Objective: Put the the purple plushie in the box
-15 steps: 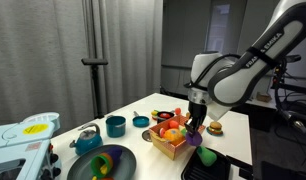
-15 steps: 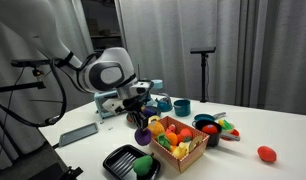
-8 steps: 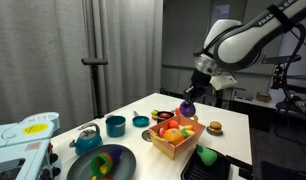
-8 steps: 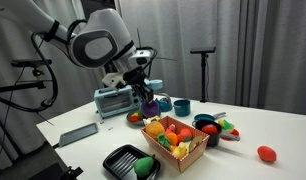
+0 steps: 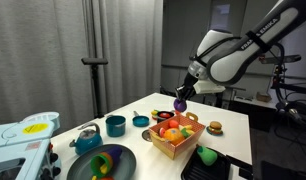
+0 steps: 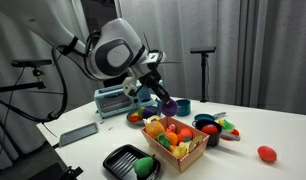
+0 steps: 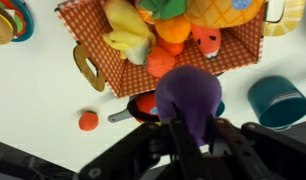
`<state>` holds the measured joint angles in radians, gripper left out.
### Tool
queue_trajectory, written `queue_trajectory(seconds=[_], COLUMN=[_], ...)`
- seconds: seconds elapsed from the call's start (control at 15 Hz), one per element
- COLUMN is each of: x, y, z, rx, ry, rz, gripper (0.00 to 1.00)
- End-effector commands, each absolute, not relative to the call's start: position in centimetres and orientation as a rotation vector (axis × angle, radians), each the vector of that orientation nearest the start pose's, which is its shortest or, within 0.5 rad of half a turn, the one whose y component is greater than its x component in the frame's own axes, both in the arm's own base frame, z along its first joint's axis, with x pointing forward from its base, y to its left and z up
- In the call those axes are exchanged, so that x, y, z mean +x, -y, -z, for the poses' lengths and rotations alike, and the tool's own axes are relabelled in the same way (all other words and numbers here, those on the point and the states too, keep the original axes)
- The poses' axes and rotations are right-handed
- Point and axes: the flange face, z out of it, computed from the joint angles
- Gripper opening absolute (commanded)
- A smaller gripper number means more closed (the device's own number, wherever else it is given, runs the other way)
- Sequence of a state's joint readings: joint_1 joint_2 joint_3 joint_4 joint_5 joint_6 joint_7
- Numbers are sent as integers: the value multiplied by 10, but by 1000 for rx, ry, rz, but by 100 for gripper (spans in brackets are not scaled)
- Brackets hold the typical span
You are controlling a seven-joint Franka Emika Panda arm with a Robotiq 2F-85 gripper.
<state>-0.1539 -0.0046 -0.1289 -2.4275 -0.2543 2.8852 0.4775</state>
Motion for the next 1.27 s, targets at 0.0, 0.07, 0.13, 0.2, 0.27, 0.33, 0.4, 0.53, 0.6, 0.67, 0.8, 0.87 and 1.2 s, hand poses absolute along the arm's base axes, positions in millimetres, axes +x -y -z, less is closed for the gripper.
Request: queue_trajectory(seconds=[0.0,0.07,0.13,0.2,0.27,0.33,0.4,0.53,0.6,0.67,0.8,0.87,1.2], x=[526,528,528,529,528,528,527,524,524,523,523,522,528], y=[146,145,144,139,137,135,132,128,124,122,114,110,101], z=[-334,-327,-321,-316,-311,-308,-305,-305,-307,-311,-321,-326,-332], rx=[-3058,-3069,-3075,-3081,-3085,-3091,-3091,-3095,-3095,-3096,-3097,-3094,-3080], ry=[-916,-926,-932,-932,-930,-930,-922,-894,-876,-858,-822,-807,-810], rz=[715,685,663,644,629,613,600,593,594,607,622,636,655], gripper=[7,7,54,55,59,66,73,87,93,98,100,100,100])
